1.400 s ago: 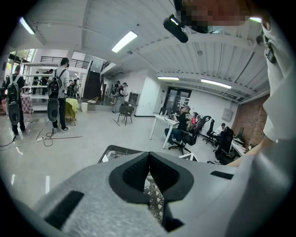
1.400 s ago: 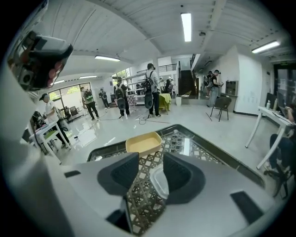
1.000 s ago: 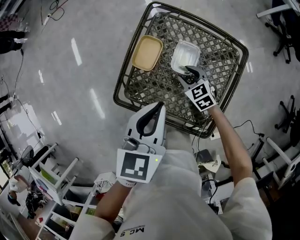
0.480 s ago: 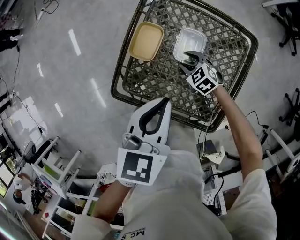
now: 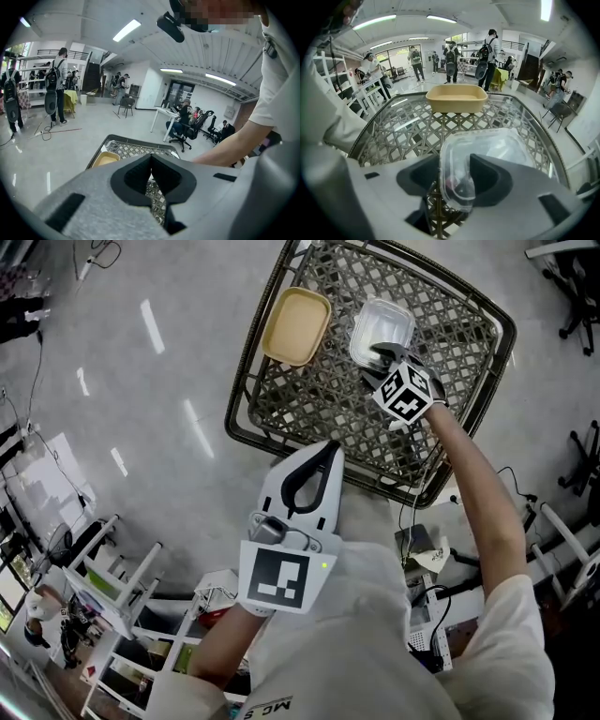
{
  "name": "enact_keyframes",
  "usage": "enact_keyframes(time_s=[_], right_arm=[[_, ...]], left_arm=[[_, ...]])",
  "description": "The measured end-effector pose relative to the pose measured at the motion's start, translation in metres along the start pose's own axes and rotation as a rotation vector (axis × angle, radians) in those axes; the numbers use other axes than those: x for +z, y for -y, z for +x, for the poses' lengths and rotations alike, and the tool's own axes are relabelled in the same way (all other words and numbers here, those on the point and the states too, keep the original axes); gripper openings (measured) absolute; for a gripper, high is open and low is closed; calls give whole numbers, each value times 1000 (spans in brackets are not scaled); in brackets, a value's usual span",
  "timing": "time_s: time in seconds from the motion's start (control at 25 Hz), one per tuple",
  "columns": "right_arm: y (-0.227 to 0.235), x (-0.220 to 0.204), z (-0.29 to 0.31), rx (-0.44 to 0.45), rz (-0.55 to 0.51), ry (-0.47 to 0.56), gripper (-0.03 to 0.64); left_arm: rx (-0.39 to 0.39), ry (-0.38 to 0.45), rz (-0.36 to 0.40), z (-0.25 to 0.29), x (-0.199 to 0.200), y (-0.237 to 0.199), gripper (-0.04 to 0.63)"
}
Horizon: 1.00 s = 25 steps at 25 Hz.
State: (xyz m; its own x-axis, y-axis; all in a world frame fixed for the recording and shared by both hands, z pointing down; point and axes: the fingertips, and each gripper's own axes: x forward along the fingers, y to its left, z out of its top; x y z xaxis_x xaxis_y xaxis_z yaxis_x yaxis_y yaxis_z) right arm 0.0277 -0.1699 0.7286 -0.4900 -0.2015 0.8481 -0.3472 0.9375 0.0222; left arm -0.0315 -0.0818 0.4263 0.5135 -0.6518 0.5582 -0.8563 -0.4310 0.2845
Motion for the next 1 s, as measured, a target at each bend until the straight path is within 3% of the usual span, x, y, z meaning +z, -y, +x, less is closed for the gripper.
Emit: enact_keyframes(time_s=[0.2, 0.24, 0.28, 0.32, 1.0], right_arm=[[-2, 1, -1, 8, -15, -49, 187], [-5, 1, 0, 12, -36, -62, 160], [-9, 2, 1, 13, -60, -69, 86], [-12, 2, 2, 11, -78, -72, 77], [-13, -5, -4, -50, -42, -62, 68]], left_arm=[[6, 7, -7, -1, 0, 1, 25], [6, 9, -9, -1, 0, 0, 25], [8, 9, -11, -1, -2, -1, 25], [11, 8, -14, -1, -3, -1, 25], [18, 10, -13, -4, -4, 1, 26]])
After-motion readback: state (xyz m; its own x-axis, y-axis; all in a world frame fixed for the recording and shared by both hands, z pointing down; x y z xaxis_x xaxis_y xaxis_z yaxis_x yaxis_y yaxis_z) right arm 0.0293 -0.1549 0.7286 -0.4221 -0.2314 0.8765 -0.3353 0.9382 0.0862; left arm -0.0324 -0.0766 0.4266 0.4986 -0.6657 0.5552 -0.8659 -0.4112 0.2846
